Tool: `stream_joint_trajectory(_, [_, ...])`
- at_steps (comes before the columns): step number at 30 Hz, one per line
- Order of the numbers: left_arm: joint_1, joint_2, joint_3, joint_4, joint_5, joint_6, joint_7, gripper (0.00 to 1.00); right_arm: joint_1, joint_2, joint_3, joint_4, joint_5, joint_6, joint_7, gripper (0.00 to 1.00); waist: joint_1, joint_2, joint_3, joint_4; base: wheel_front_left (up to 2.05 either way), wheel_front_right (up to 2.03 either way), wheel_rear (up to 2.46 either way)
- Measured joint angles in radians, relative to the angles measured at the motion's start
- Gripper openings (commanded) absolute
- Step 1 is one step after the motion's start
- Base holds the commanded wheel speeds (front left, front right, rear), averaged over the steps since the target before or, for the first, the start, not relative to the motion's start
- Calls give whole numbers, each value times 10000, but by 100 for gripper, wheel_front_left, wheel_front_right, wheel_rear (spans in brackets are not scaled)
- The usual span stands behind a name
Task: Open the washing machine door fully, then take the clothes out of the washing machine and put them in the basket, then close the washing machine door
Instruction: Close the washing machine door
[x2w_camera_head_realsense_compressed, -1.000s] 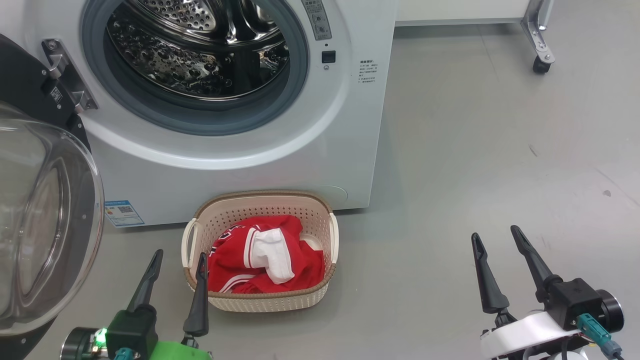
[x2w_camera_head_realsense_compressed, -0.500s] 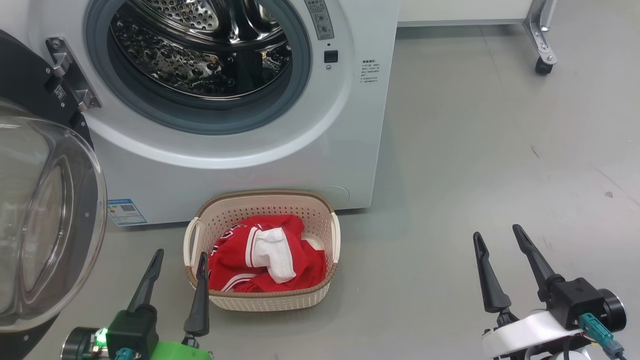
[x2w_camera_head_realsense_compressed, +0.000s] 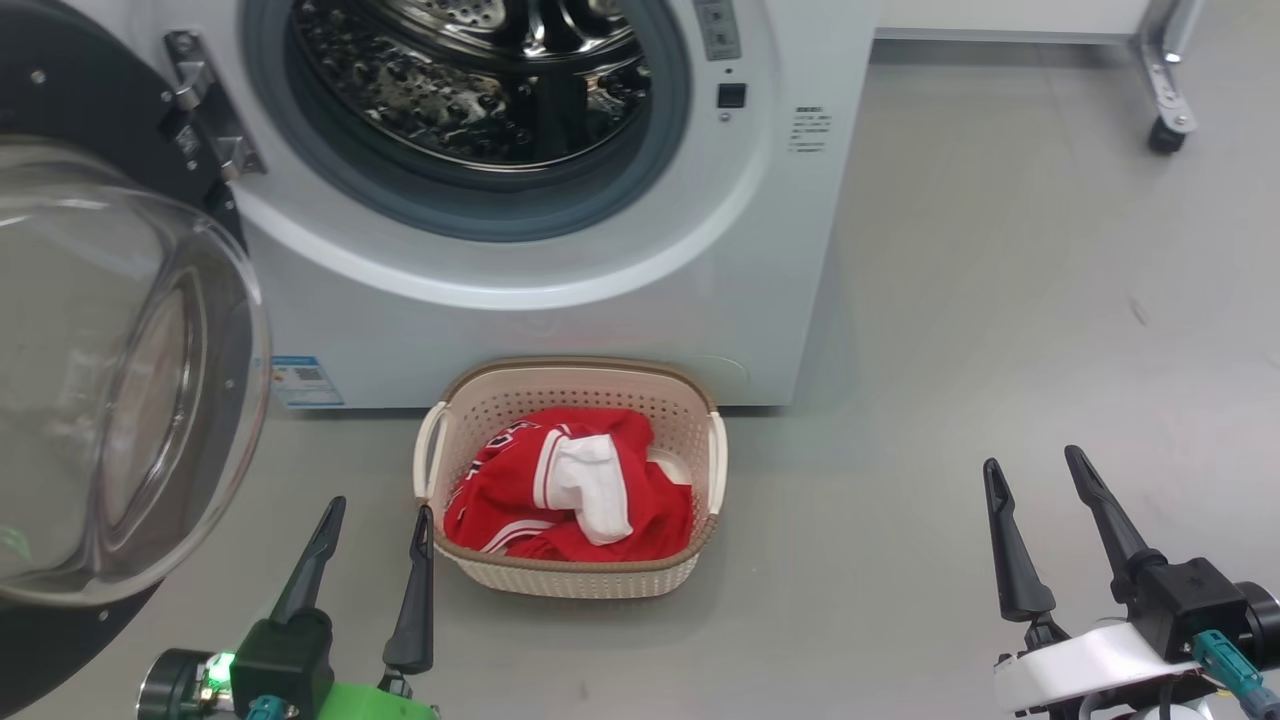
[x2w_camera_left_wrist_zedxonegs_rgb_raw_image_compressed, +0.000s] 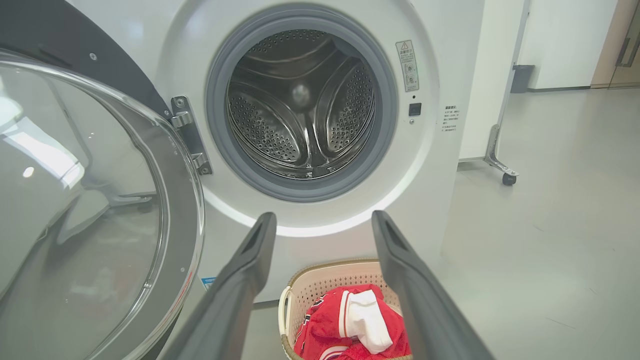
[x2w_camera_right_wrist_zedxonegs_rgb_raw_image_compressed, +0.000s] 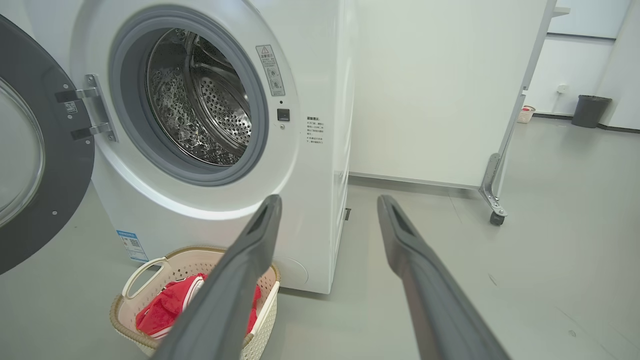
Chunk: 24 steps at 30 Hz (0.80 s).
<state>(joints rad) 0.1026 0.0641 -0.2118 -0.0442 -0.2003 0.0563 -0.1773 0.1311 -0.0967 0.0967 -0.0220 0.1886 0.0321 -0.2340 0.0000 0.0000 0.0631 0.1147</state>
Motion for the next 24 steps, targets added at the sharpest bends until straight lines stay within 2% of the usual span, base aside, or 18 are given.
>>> stream_joint_trajectory(6, [-1,-4,199,10,0,159,-13,100,-1,-94,77,-33,0,21,13,100,0,0,73,693,0,0,0])
stream_joint_trajectory(12, [39,-31,573,6,-4,372,-105,100,-69,-236,341,-59,-23,196,199,100,0,0,125,1623,0,0,0])
stream_joint_trajectory(24, [321,-105,895,-42,-105,487,-222,100,-221,-305,479,-163,-52,284,437,100,0,0,209,3313,0,0,0])
